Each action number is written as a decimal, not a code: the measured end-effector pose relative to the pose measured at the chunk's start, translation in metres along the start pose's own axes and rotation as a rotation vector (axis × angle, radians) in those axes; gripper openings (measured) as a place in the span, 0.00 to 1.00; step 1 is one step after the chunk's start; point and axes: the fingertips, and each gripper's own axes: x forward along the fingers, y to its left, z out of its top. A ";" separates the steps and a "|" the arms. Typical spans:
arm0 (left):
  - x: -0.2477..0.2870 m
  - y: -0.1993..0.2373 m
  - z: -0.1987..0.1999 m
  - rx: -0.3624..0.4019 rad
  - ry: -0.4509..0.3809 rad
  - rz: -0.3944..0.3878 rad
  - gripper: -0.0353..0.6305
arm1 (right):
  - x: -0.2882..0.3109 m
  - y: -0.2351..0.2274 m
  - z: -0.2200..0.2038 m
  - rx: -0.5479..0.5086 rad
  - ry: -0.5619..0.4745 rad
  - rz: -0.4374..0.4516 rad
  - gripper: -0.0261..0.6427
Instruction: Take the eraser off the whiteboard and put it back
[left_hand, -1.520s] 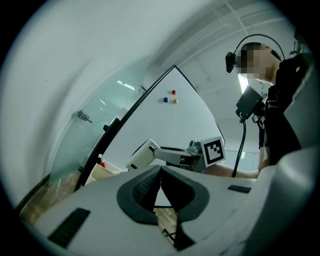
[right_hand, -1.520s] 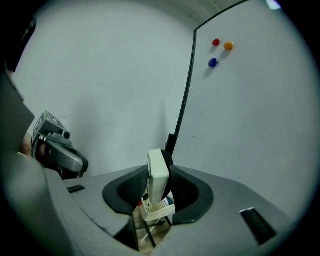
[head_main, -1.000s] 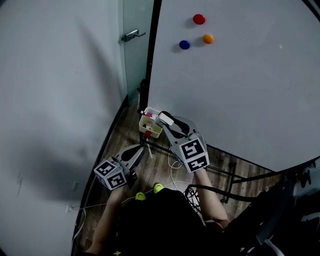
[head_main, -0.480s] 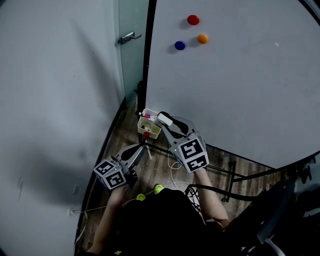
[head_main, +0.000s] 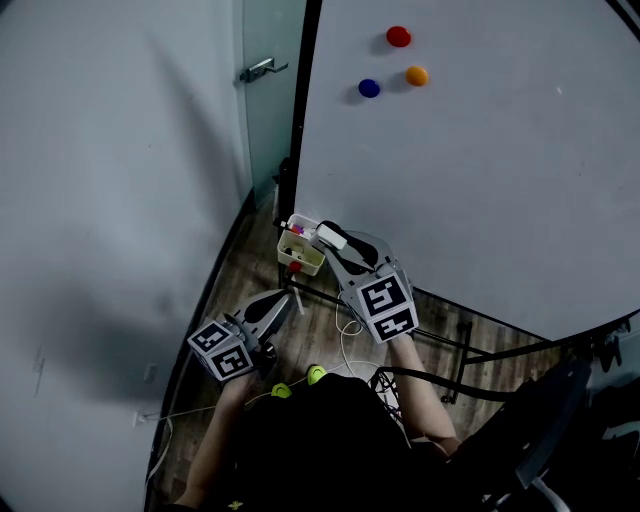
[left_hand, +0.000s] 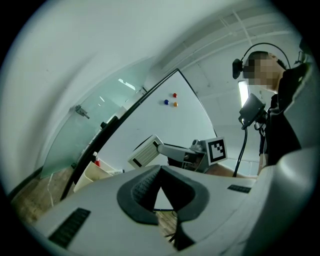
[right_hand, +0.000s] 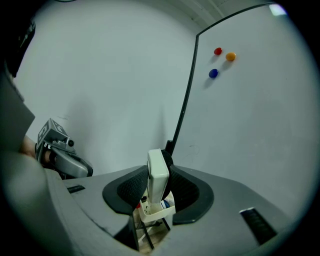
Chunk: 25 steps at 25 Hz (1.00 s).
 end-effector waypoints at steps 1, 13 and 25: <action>-0.001 0.000 0.000 -0.001 -0.001 0.001 0.09 | 0.001 0.000 0.000 -0.001 0.001 0.002 0.25; -0.006 0.007 0.005 -0.008 -0.018 0.025 0.09 | 0.016 0.001 -0.010 0.004 0.023 0.026 0.25; -0.009 0.009 0.001 -0.023 -0.029 0.047 0.09 | 0.028 0.004 -0.031 0.006 0.065 0.056 0.25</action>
